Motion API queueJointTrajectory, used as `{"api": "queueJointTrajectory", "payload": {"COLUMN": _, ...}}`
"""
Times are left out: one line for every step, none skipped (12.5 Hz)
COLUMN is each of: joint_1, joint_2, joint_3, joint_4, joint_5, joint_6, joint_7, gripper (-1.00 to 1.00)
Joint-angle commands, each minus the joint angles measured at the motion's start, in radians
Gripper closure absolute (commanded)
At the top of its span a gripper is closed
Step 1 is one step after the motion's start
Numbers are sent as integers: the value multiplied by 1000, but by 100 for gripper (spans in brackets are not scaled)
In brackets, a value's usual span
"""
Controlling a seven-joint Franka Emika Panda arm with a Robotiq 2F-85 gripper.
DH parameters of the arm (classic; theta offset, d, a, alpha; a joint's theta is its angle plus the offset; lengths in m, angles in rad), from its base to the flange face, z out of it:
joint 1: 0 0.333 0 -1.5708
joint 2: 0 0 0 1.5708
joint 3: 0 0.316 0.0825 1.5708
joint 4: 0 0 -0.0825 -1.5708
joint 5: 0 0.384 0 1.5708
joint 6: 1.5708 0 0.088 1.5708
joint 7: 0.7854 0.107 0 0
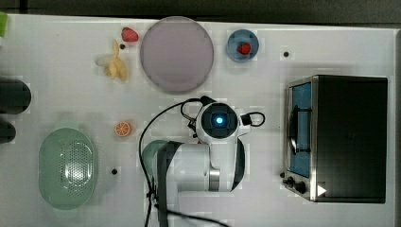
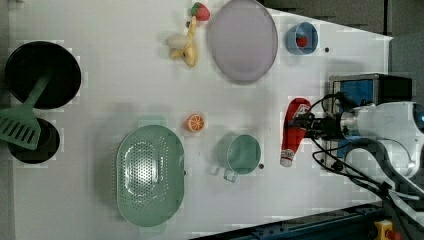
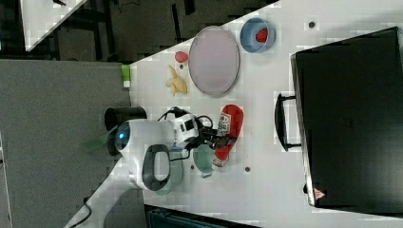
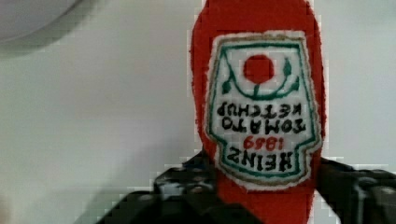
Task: Pick ketchup from plate and place it on table.
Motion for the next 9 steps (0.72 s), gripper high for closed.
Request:
{"api": "queueJointTrajectory", "payload": {"joint_1": 1, "joint_2": 8, "joint_3": -11, "joint_4": -2, "joint_5": -4, "joint_6": 73, "joint_7": 53, "gripper": -86}}
{"api": "queueJointTrajectory", "payload": {"joint_1": 2, "joint_2": -3, "joint_3": -10, "joint_4": 12, "joint_5": -4, "joint_6": 57, "joint_7": 63, "gripper": -100}}
{"api": "queueJointTrajectory", "payload": {"joint_1": 2, "joint_2": -22, "joint_3": -9, "joint_4": 33, "joint_5": -3, "joint_6": 12, "joint_7": 85, "gripper": -100}}
{"api": "queueJointTrajectory", "payload": {"joint_1": 2, "joint_2": -46, "joint_3": -7, "joint_4": 64, "joint_5": 0, "joint_6": -50, "joint_7": 119, "gripper": -100}}
{"api": "queueJointTrajectory", "payload": {"joint_1": 2, "joint_2": -74, "joint_3": -5, "joint_4": 102, "joint_5": 0, "joint_6": -119, "joint_7": 147, "gripper": -100}}
{"api": "queueJointTrajectory", "payload": {"joint_1": 2, "joint_2": -104, "joint_3": -1, "joint_4": 146, "joint_5": 0, "joint_6": -188, "joint_7": 156, "gripper": -100}}
{"api": "queueJointTrajectory", "payload": {"joint_1": 2, "joint_2": -135, "joint_3": 0, "joint_4": 194, "joint_5": 1, "joint_6": -245, "joint_7": 161, "gripper": -100}}
{"api": "queueJointTrajectory", "payload": {"joint_1": 2, "joint_2": -161, "joint_3": 0, "joint_4": 247, "joint_5": 4, "joint_6": -275, "joint_7": 191, "gripper": -100}}
{"api": "queueJointTrajectory", "payload": {"joint_1": 2, "joint_2": -181, "joint_3": 0, "joint_4": 300, "joint_5": 4, "joint_6": -305, "joint_7": 239, "gripper": -100}}
